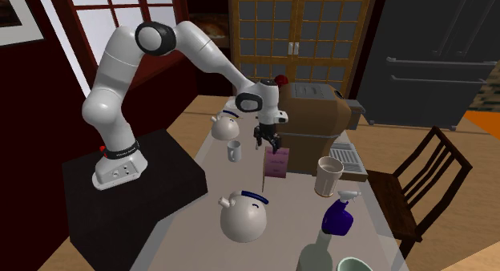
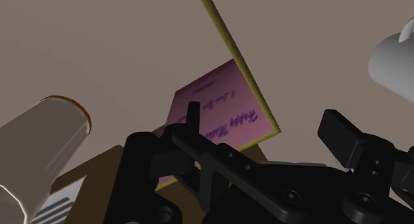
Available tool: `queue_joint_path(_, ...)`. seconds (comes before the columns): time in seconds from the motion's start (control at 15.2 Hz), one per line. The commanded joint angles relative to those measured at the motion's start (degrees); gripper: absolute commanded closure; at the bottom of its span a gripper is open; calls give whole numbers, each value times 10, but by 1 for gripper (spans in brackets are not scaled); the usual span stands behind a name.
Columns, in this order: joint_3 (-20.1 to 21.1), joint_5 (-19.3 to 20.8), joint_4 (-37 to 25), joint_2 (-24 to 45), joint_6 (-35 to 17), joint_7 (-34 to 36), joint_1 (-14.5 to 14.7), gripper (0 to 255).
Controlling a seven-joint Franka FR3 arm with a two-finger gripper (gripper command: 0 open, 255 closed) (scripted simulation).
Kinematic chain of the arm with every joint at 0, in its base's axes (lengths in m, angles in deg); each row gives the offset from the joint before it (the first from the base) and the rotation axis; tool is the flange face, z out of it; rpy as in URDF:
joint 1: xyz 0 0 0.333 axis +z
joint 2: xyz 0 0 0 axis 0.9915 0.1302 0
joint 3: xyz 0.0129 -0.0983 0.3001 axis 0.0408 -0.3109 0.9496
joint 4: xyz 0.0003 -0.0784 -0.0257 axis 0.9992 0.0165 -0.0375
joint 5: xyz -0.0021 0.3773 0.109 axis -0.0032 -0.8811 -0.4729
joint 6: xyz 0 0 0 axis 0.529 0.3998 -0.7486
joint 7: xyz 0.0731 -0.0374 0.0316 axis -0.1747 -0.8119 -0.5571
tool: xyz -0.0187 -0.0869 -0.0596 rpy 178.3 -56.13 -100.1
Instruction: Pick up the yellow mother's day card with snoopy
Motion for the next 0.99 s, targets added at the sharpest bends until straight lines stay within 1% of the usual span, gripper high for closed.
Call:
queue_joint_path(0.0, 6, -4, 1, 14, -10, -5, -1, 0)
queue_joint_path(0.2, 9, -8, -1, 23, -17, -7, -3, 0)
queue_joint_path(0.26, 8, -8, -1, 22, -16, -8, -4, 255)
queue_joint_path(0.59, 8, -7, -9, 24, -11, -4, -2, 255)
queue_joint_path(0.92, 7, -6, 0, 17, -13, -6, -1, 255)
